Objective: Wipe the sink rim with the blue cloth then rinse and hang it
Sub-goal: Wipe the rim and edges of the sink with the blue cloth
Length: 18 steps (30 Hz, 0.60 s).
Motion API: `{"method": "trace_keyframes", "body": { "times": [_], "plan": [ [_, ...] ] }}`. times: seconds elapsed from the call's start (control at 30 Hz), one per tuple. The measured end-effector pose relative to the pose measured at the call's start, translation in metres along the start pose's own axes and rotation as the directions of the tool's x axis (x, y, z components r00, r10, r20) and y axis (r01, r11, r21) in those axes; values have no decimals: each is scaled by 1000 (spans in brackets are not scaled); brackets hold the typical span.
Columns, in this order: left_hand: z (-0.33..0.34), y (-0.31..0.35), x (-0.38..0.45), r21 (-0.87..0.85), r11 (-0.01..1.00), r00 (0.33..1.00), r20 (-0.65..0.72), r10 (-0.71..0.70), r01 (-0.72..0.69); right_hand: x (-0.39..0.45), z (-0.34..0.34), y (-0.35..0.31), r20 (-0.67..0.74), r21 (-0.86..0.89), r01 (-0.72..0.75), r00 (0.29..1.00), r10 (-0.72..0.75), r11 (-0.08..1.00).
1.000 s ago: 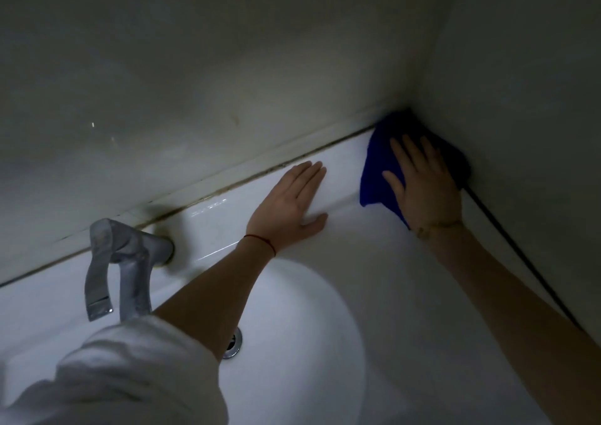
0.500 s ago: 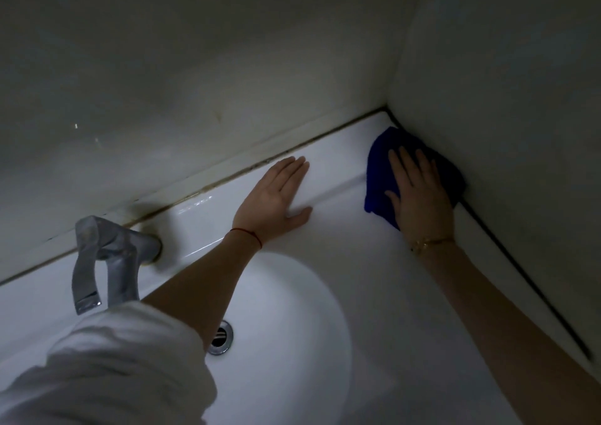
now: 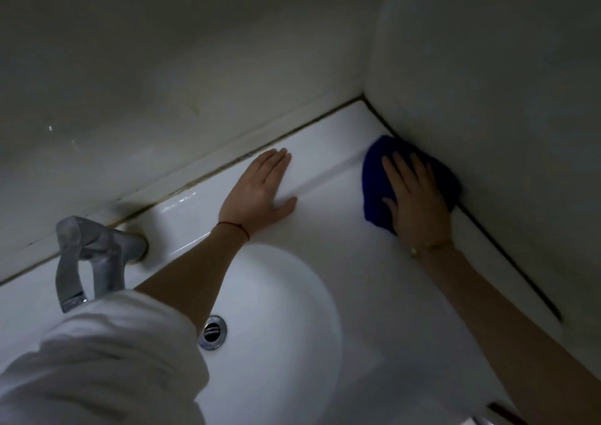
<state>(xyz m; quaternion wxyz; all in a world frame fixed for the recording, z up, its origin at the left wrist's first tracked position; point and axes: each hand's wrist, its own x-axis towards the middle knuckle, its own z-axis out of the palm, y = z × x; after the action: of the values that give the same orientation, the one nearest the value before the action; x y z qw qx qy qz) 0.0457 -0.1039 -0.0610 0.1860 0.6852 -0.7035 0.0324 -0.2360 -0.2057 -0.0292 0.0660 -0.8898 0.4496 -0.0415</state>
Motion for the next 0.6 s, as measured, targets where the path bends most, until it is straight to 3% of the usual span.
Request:
{"method": "trace_keyframes", "body": {
  "times": [0.13,0.33,0.6],
  "plan": [
    [-1,0,0,-1,1000,1000,9,1,-1,1,-3,-1,37,20,11,999,-12,1000],
    [0,1,-1,10,1000,1000,24,-10,9,-116,-10,35,-27,45,-50,998,52,998],
    [-2,1,-2,17,999,998,58,-30,29,-110,-18,30,66,78,-101,993,96,992]
  ]
}}
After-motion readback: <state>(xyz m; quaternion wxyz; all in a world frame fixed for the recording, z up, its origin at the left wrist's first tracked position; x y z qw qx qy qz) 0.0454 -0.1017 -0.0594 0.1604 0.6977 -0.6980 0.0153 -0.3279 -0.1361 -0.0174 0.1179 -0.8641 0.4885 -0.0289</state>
